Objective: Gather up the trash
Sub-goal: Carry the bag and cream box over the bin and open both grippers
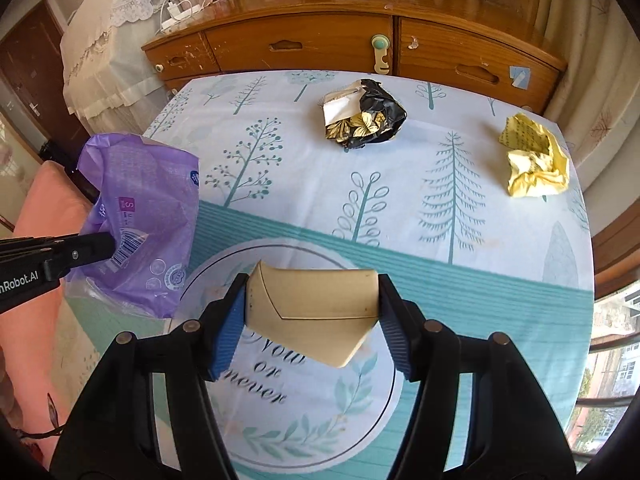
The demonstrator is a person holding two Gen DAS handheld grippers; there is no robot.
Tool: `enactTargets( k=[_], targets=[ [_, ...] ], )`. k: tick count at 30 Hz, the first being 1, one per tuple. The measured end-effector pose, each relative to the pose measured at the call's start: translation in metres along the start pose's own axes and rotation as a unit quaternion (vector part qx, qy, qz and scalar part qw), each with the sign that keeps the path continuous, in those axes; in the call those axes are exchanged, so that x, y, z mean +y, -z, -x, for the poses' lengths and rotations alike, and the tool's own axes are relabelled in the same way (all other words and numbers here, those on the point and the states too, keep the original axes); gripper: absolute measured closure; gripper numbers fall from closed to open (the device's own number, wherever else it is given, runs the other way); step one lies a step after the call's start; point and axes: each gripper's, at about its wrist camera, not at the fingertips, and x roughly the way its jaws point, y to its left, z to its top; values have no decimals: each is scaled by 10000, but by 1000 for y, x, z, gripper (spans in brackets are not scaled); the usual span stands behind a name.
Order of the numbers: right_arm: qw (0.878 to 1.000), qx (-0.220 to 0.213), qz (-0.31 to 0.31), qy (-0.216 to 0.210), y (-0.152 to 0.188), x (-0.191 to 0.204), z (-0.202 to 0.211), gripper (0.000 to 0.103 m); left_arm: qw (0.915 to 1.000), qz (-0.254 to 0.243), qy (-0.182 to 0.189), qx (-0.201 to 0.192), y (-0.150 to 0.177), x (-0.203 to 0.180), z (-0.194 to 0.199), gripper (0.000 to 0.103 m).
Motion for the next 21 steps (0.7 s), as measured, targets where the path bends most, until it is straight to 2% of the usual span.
enactTargets(
  k=[5,11,17,21],
  targets=[
    [9992,-207,-331,102,52,23,59,44,9990,-254,291,-224,62,19,50,99],
    [9958,-443,-735,307,142,72,134,44,9954,-606,639,-380,152,50,102,99],
    [9917,-543,-1091,412,243,133,187,44,9912,-895,912,-329,244,80,138,99],
    [9908,-322,-1248,412,306,165,206,44,9894,-1034,1015,-127,301,100,151,99]
  ],
)
